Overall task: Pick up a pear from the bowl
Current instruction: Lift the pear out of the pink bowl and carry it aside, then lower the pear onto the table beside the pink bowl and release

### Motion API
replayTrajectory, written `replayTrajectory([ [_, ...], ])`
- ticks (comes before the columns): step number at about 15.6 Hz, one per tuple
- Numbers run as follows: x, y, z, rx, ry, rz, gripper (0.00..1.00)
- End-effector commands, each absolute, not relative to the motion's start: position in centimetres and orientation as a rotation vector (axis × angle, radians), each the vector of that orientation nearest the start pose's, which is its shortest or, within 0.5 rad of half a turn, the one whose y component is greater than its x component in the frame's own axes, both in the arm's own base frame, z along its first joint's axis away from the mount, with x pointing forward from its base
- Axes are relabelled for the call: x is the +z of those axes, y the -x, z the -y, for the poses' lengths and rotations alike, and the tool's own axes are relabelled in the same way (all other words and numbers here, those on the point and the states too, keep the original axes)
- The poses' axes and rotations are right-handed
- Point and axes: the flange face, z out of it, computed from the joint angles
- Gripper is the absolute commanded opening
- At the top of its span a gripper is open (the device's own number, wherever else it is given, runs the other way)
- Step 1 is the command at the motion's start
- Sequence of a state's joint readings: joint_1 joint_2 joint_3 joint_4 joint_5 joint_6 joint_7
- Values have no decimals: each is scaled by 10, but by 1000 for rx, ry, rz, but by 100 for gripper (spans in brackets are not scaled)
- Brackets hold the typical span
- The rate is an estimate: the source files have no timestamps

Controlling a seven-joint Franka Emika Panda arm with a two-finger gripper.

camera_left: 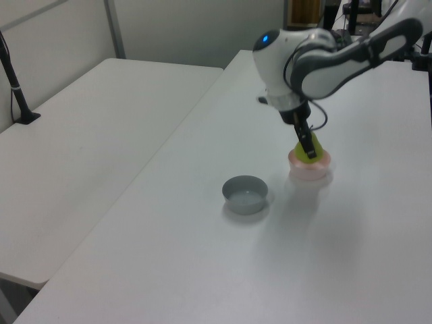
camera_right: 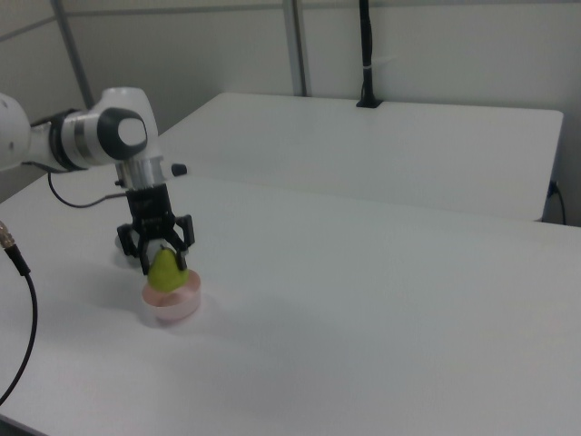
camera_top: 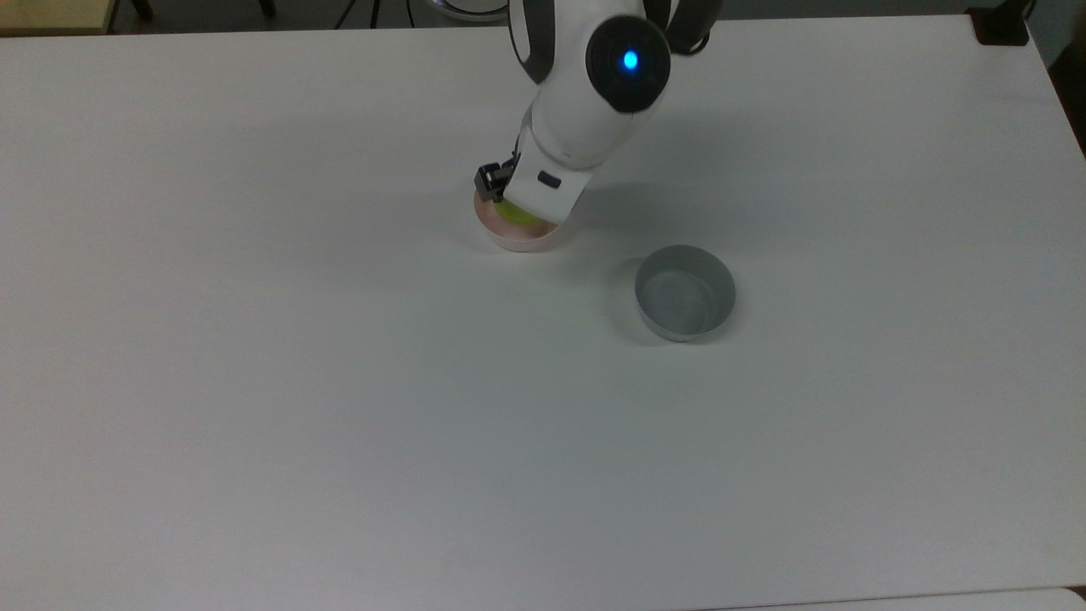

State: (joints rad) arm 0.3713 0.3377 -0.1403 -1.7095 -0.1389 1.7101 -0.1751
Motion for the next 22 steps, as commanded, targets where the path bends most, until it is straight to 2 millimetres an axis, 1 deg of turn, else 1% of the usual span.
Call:
replayTrajectory([
  [1,440,-575,-124,474,3169,743,52],
  [4,467,-570,-117,444,3171,724,52],
  [6,479,-574,-101,427,3179,678,52],
  [10,497,-589,-36,368,3205,549,52],
  [11,501,-592,-16,353,3216,503,52],
  [12,504,-594,12,343,3219,464,52],
  [14,503,-595,45,348,3215,439,53],
  [15,502,-597,55,322,3222,426,54],
  [16,499,-600,56,305,3225,424,55],
  [17,493,-602,59,316,3226,419,55],
  [18,475,-608,60,346,3225,414,55],
  [20,449,-618,60,357,3235,417,55],
  [22,416,-620,59,445,3249,452,55],
])
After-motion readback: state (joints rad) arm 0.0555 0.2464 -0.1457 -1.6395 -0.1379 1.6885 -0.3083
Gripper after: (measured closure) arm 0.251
